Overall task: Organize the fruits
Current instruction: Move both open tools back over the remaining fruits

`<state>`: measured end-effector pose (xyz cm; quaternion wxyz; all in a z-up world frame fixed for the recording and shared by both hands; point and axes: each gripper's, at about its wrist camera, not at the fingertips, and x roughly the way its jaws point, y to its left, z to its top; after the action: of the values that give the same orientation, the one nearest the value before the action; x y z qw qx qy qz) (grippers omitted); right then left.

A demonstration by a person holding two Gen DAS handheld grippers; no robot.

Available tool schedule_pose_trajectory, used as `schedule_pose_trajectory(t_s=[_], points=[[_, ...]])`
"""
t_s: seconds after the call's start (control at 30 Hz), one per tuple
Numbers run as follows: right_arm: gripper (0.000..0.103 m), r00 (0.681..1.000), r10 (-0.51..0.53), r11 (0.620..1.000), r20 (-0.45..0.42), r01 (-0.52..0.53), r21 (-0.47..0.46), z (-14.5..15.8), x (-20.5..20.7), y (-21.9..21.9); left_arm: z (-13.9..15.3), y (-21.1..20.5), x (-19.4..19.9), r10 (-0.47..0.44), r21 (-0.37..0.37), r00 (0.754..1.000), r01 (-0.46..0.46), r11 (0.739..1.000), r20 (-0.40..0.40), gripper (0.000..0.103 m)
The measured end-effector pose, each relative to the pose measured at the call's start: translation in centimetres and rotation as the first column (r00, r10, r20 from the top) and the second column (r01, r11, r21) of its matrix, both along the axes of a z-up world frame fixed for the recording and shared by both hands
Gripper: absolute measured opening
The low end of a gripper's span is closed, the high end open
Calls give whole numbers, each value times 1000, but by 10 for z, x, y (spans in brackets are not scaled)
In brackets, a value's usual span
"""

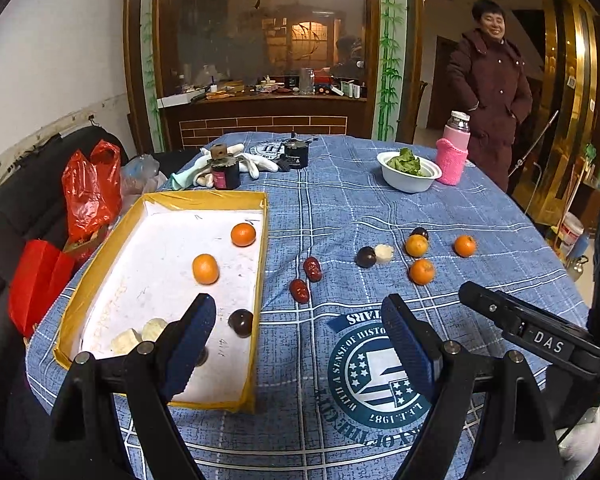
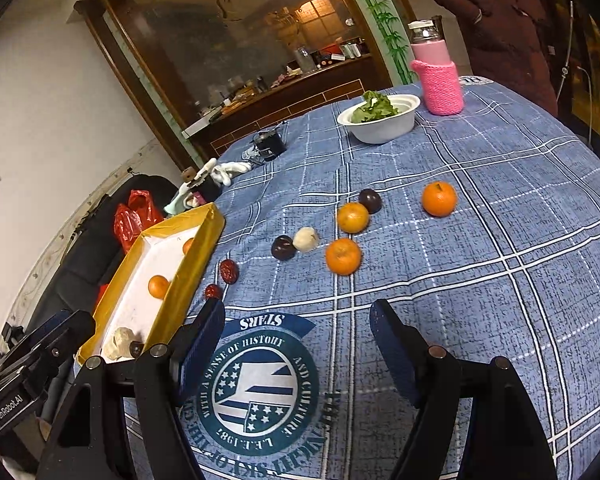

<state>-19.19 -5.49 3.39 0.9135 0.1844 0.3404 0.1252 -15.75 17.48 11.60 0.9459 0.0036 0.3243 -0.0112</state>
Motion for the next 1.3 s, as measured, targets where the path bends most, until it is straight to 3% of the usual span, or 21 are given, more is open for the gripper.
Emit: schedule_pose_trajectory(t_s=[0.97,1.3], points=[[80,999,9,1000,-48,-10,-16,-13,1,8,-15,6,9,37,21,998,-36,999,-56,84],[80,998,-4,999,-69,2,-35,-19,9,1,-24,17,20,46,-21,995,-48,999,-86,84]])
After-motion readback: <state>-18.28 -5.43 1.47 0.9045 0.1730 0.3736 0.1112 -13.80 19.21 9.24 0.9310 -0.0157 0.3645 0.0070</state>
